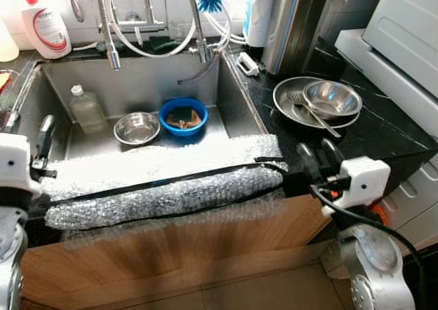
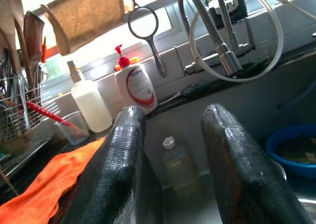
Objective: Kitchen organization
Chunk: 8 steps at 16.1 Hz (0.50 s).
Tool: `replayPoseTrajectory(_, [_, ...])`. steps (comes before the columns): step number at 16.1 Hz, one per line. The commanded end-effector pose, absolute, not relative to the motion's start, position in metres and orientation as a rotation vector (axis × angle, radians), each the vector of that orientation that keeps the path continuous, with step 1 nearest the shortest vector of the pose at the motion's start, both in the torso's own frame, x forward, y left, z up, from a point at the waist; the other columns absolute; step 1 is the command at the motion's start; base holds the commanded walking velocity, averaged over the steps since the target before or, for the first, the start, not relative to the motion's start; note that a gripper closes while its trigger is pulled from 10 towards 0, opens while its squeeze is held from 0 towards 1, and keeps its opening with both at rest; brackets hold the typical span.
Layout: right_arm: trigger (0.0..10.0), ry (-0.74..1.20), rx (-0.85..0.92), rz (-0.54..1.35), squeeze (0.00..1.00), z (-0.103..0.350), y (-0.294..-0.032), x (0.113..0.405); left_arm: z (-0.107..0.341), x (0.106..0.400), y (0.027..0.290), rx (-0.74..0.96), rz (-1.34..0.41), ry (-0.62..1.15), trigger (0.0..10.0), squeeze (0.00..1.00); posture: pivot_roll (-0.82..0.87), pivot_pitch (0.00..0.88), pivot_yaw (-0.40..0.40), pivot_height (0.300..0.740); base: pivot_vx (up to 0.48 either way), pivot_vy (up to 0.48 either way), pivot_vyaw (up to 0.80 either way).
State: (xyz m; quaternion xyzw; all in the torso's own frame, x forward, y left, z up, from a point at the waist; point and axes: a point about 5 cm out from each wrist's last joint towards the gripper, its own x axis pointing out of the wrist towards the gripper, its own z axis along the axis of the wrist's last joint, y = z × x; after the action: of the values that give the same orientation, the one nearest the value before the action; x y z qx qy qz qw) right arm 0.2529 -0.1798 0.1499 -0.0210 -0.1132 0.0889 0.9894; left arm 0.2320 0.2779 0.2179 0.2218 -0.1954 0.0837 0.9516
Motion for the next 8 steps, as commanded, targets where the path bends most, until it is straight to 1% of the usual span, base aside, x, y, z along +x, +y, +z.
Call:
replayPoseTrajectory(1, [10.0, -0.255, -0.052, 0.140, 0.00, 0.156, -0.185, 0.249, 0.218, 0.228, 0.277, 0.462, 0.185, -0.394, 10.0, 0.00, 0.04, 0.038, -0.029, 0.740, 0.000, 0.000, 0.00])
replayPoseTrajectory(4, [10.0, -0.253, -0.051, 0.132, 0.00, 0.155, -0.186, 0.249, 0.216, 0.231, 0.273, 0.441, 0.187, -0.388, 10.0, 0.00, 0.03, 0.025, -0.027, 0.740, 0.000, 0.000, 0.00])
replayPoseTrajectory(5, [10.0, -0.255, -0.055, 0.130, 0.55, 0.156, -0.186, 0.250, 0.216, 0.234, 0.268, 0.430, 0.179, -0.392, 10.0, 0.00, 0.03, 0.018, -0.026, 0.740, 0.000, 0.000, 0.00])
replayPoseTrajectory(6, [10.0, -0.256, -0.058, 0.120, 0.87, 0.156, -0.187, 0.251, 0.215, 0.235, 0.266, 0.428, 0.176, -0.392, 10.0, 0.00, 0.03, 0.014, -0.024, 0.740, 0.000, 0.000, 0.00])
replayPoseTrajectory(7, [10.0, -0.241, -0.060, 0.093, 0.85, 0.154, -0.191, 0.252, 0.214, 0.236, 0.264, 0.418, 0.169, -0.389, 10.0, 0.00, 0.03, 0.013, -0.027, 0.740, 0.000, 0.000, 0.00])
replayPoseTrajectory(8, [10.0, -0.222, -0.078, 0.083, 0.87, 0.150, -0.193, 0.252, 0.213, 0.236, 0.262, 0.420, 0.158, -0.387, 10.0, 0.00, 0.03, 0.013, -0.028, 0.740, 0.000, 0.000, 0.00])
